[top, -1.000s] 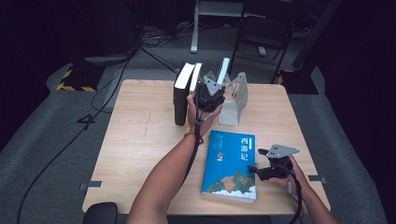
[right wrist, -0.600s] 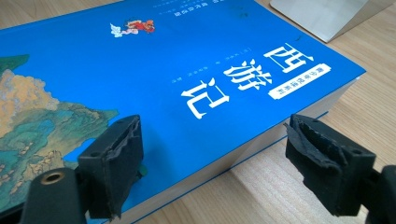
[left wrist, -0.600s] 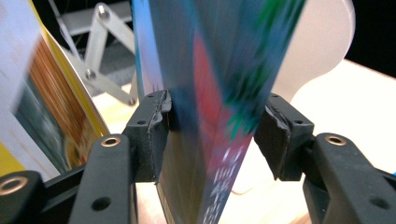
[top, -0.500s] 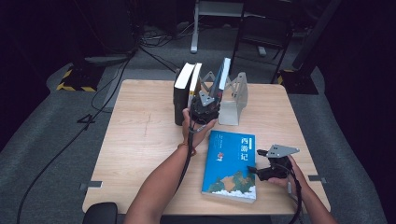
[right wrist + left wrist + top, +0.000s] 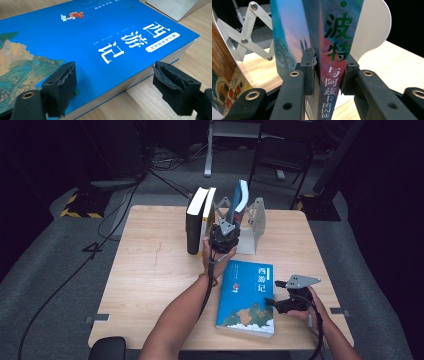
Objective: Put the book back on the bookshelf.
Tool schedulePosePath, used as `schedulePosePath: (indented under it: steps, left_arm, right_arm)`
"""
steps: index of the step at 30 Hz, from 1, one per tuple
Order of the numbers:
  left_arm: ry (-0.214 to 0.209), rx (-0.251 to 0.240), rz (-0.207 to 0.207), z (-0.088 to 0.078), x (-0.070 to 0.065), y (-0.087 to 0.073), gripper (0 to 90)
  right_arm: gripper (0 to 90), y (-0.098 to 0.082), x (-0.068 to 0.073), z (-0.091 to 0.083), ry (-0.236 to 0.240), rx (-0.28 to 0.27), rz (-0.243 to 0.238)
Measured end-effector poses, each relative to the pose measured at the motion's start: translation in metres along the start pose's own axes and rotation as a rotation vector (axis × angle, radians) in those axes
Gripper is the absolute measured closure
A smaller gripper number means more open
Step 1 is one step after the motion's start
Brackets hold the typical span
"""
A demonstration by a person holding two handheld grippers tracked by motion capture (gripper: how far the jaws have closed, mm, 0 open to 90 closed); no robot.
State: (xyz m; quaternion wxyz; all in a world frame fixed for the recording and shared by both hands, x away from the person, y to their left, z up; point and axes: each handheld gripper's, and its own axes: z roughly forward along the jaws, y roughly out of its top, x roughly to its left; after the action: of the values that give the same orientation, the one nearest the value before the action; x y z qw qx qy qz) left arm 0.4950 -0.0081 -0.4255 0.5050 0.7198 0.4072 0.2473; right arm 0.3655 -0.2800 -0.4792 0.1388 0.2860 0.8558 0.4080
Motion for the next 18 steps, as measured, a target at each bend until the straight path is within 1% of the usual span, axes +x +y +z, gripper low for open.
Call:
schedulePosePath:
  steps: [1,3,5,6,8,10,12,15,17,18]
  left_arm:
    - [-0.001,-0.003,-0.003,0.001,0.000,0.001,69.5]
    - [0.006,0.001,0.006,0.001,0.000,0.003,68.1]
    - [0.022,0.015,0.026,0.001,-0.001,0.002,63.3]
    - [0.020,0.008,0.021,0.001,-0.001,0.000,61.6]
    - [0.021,0.001,0.016,-0.001,0.001,-0.002,61.1]
    - [0.007,0.001,0.013,-0.001,0.002,-0.003,59.3]
    - [0.010,0.005,0.028,-0.002,0.001,-0.003,58.1]
    - [-0.006,0.015,0.048,-0.004,0.000,-0.005,54.3]
    - [-0.016,0.023,0.063,-0.004,-0.002,-0.008,49.0]
    - [-0.009,0.031,0.073,-0.004,-0.003,-0.009,47.3]
  right_arm:
    - [19.4,0.000,0.000,0.000,0.000,0.000,-0.001]
    - [19.4,0.000,0.000,0.000,0.001,0.000,0.000]
    - [19.4,0.000,0.000,0.000,0.000,0.000,-0.001]
    - [19.4,0.000,0.000,0.000,0.000,0.000,-0.002]
    - [19.4,0.000,0.000,0.000,0.001,0.000,-0.002]
    - [19.3,0.000,0.000,0.000,0.001,0.000,-0.001]
    - [19.3,0.000,0.000,0.000,-0.002,0.000,-0.005]
    - [19.0,0.000,0.001,0.000,-0.006,0.000,-0.011]
    - [19.1,0.000,0.001,0.000,-0.006,-0.001,-0.010]
    - [19.0,0.000,0.001,0.000,-0.005,-0.001,-0.010]
